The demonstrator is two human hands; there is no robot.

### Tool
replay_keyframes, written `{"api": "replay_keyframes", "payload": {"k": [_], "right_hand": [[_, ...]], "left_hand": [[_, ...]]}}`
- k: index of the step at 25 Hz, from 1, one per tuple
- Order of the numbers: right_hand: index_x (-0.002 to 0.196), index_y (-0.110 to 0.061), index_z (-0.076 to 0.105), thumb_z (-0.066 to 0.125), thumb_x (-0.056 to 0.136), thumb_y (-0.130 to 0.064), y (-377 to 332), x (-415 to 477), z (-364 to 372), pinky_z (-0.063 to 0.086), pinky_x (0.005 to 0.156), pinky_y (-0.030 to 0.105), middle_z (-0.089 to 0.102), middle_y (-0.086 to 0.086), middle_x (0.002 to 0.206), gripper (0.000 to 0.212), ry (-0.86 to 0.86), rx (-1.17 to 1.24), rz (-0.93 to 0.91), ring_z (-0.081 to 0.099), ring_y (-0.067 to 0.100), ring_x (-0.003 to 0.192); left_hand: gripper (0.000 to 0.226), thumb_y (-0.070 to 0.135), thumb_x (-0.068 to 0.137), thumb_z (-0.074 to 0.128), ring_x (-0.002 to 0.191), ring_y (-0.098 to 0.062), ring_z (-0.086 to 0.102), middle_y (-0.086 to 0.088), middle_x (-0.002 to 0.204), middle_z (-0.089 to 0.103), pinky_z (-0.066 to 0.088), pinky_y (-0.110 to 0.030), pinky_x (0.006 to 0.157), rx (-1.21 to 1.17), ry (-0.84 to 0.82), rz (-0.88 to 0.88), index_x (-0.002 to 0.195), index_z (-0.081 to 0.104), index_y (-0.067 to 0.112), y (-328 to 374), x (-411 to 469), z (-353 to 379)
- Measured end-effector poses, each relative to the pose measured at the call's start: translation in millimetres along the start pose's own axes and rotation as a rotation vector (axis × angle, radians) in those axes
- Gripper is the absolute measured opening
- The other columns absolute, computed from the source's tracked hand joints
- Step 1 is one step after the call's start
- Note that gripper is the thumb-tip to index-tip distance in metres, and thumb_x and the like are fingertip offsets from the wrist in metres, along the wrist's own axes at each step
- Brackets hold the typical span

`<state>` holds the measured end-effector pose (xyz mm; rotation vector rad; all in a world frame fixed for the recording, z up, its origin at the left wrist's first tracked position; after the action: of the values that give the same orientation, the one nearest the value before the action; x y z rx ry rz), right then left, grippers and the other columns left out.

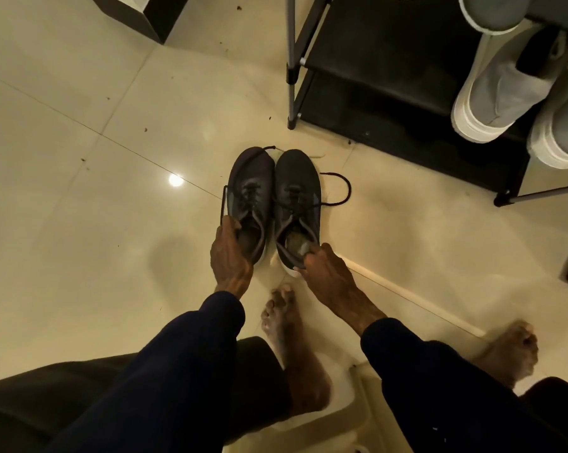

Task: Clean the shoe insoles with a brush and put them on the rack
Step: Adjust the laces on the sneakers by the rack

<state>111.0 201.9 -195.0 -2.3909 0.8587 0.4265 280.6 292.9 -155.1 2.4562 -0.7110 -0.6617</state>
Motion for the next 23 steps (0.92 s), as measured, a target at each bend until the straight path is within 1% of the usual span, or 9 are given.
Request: {"api": "replay_keyframes", "payload": {"k": [4,9,12,15,17,19,20,22,23], "right_hand": [[0.127,-0.008,0.065,0.061,0.101,-0.019,42.9,-41.2,4.5,0.057,0.083,0.037,0.061,0.009,0.127,0.028,0.016,0.058,0.132,0.056,0.026,0.107],[0.132,-0.011,0.063,0.056,0.103,-0.026,108.9,-112.7,8.0,0.056,0.076,0.041,0.054,0.006,0.133,0.033,-0.003,0.038,0.232,0.051,0.028,0.104],[0.131,-0.009,0.062,0.054,0.104,-0.032,145.0,-155.3,8.0,0.055,0.077,0.045,0.053,0.006,0.134,0.036,0.003,0.108,0.318,0.050,0.028,0.104],[0.121,-0.011,0.065,0.060,0.098,-0.043,162.5,-187.6,1.4,0.054,0.076,0.039,0.061,0.005,0.122,0.039,0.009,0.115,0.381,0.054,0.027,0.104],[0.109,-0.015,0.070,0.065,0.091,-0.045,171.4,-200.5,-18.8,0.051,0.070,0.034,0.068,0.004,0.105,0.035,0.154,0.114,0.424,0.060,0.026,0.095],[0.099,-0.014,0.072,0.067,0.090,-0.032,187.8,-202.7,-37.7,0.052,0.069,0.034,0.070,0.004,0.097,0.021,0.342,0.188,0.483,0.062,0.026,0.091],[0.101,-0.012,0.072,0.067,0.089,-0.021,197.8,-198.1,-42.5,0.055,0.072,0.036,0.069,0.005,0.100,0.016,0.403,0.234,0.501,0.063,0.026,0.094],[0.121,-0.009,0.067,0.067,0.086,-0.002,214.9,-176.6,-44.4,0.057,0.087,0.038,0.066,0.009,0.118,0.036,0.401,0.308,0.492,0.061,0.027,0.109],[0.130,-0.009,0.062,0.067,0.085,0.001,220.1,-163.7,-41.9,0.055,0.096,0.037,0.062,0.009,0.127,0.046,0.365,0.335,0.463,0.058,0.026,0.117]], "left_hand": [[0.043,0.009,0.086,0.071,0.094,-0.027,0.057,-0.012,0.118,0.060,0.048,-0.036,0.072,-0.021,-0.095,0.079,0.124,0.050,0.011,28.1,-18.3,32.1],[0.052,0.014,0.080,0.080,0.089,-0.026,0.060,-0.006,0.111,0.056,0.052,-0.037,0.069,-0.017,-0.259,0.110,0.120,0.047,0.019,72.5,-71.7,103.6],[0.057,0.015,0.080,0.081,0.092,-0.022,0.058,-0.004,0.115,0.051,0.052,-0.032,0.066,0.002,-0.370,0.170,0.124,0.044,0.022,97.5,-110.9,136.7],[0.061,0.024,0.079,0.081,0.098,-0.023,0.055,-0.007,0.119,0.049,0.054,-0.035,0.069,0.090,-0.431,0.187,0.127,0.044,0.019,114.3,-134.4,153.5],[0.053,0.035,0.080,0.072,0.102,-0.025,0.051,-0.008,0.121,0.051,0.053,-0.039,0.075,0.193,-0.324,0.266,0.124,0.050,0.017,130.6,-136.9,150.2],[0.039,0.027,0.081,0.062,0.105,-0.026,0.050,-0.010,0.122,0.055,0.053,-0.042,0.082,0.144,-0.243,0.388,0.118,0.058,0.014,154.3,-131.1,150.3],[0.033,0.021,0.084,0.060,0.109,-0.027,0.052,-0.010,0.122,0.058,0.054,-0.044,0.088,0.071,-0.276,0.427,0.116,0.062,0.012,166.3,-126.2,155.8],[0.037,0.030,0.092,0.050,0.117,-0.025,0.057,-0.008,0.123,0.065,0.050,-0.043,0.103,0.017,-0.433,0.507,0.120,0.067,0.011,190.5,-114.6,180.3],[0.042,0.034,0.096,0.046,0.120,-0.023,0.058,-0.007,0.126,0.066,0.048,-0.042,0.107,0.034,-0.497,0.556,0.124,0.068,0.012,200.6,-108.4,196.7]]}}
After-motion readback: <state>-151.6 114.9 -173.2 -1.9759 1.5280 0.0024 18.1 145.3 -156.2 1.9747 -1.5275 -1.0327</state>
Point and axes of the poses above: each hand's wrist, its own x-axis towards the middle knuckle, its own z-axis out of the palm, y = z × x, the point moved 8 cm from there along x, towards the middle knuckle
